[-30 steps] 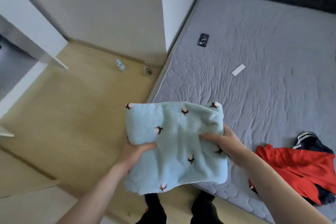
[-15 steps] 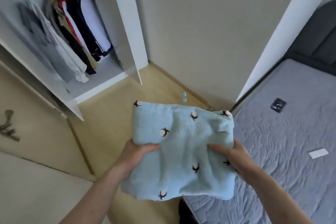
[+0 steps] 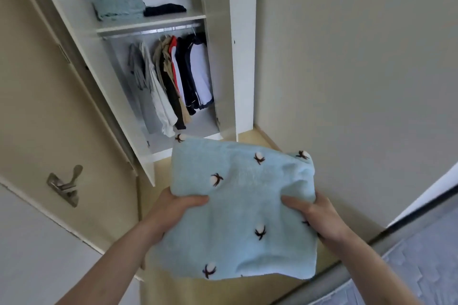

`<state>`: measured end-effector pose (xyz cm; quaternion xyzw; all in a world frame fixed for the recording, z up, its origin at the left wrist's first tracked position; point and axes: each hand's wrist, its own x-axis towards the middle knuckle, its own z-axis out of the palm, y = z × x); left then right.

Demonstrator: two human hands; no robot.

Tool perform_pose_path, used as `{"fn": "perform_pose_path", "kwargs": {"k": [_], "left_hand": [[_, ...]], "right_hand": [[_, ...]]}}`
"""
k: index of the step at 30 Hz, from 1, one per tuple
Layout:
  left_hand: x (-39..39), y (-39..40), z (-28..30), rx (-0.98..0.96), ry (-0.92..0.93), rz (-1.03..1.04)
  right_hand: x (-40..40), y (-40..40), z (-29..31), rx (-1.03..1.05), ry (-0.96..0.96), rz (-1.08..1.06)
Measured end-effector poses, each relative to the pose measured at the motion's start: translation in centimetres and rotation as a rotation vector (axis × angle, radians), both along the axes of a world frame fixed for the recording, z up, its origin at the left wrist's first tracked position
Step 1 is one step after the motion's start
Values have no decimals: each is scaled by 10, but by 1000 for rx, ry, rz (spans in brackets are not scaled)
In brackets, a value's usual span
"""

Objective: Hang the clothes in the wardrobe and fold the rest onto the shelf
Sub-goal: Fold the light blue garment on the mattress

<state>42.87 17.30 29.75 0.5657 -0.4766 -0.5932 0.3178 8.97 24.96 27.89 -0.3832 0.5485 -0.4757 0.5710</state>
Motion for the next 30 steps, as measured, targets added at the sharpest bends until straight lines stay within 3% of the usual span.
{"fn": "perform_pose_path", "kwargs": {"k": [16, 30], "left_hand": [[100, -224, 61, -173, 22, 222], [174, -440, 115, -299, 12, 212]], "right_hand": [[102, -295, 61, -211, 38, 160], [176, -504, 120, -274, 80, 114]]}}
